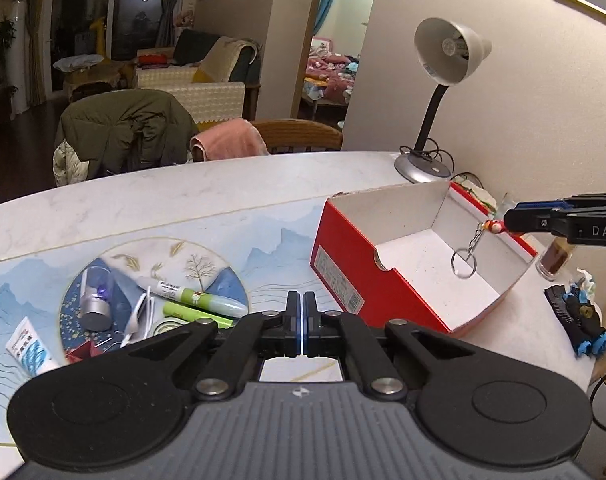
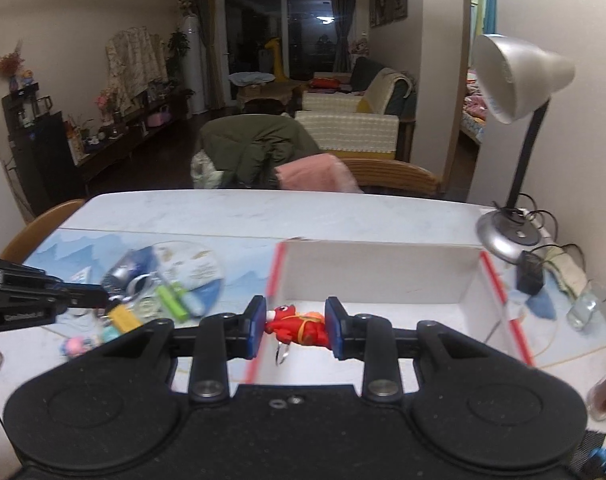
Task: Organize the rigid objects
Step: 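Carry the keychain into the red shoebox while the left gripper grasps the green-capped toothpick jar, then lower the toothpick jar into the shoebox while the right gripper releases the keychain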
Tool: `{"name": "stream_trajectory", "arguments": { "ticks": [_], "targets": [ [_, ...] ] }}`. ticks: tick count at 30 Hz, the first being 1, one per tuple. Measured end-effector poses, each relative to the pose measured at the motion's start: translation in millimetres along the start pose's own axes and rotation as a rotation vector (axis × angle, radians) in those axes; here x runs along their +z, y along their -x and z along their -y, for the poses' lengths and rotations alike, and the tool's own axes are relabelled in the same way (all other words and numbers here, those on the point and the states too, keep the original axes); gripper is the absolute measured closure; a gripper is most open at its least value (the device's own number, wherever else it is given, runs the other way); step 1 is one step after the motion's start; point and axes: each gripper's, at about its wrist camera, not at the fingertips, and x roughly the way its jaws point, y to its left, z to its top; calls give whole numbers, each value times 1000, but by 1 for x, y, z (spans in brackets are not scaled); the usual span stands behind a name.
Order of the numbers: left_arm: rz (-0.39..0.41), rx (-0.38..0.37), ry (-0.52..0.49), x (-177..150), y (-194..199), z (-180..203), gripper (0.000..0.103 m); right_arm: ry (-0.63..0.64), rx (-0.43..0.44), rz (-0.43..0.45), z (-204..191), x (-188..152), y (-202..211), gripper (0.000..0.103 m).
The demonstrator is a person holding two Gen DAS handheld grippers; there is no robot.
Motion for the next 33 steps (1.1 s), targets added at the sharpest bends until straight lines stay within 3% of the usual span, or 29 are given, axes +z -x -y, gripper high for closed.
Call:
{"name": "stream_trajectory", "arguments": {
  "ticks": [6, 13, 15, 17, 18, 27, 33],
  "targets": [
    [-61, -5, -29, -25, -12, 1, 100, -20, 2, -6, 31, 0, -12, 72],
    [-114, 16, -64, -52, -17, -16, 95, -42, 11, -23, 39, -5, -17, 72],
    [-123, -21, -66, -57, -18, -21, 77, -52, 8, -29, 39, -7, -19, 72],
    [-136, -34, -79, -61, -22, -23, 25, -55, -3, -39, 39, -9, -19, 72],
    [-134, -33, -96, -63, -23, -23, 21, -59, -9, -44, 39, -10, -21, 72],
    [-268, -159, -285, -89, -55, -10, 21, -90, -54, -64, 33, -18, -21, 72],
    [-297, -115, -300, -98, -70, -12, 21, -98, -74, -70, 32, -22, -20, 72]
  ]
}}
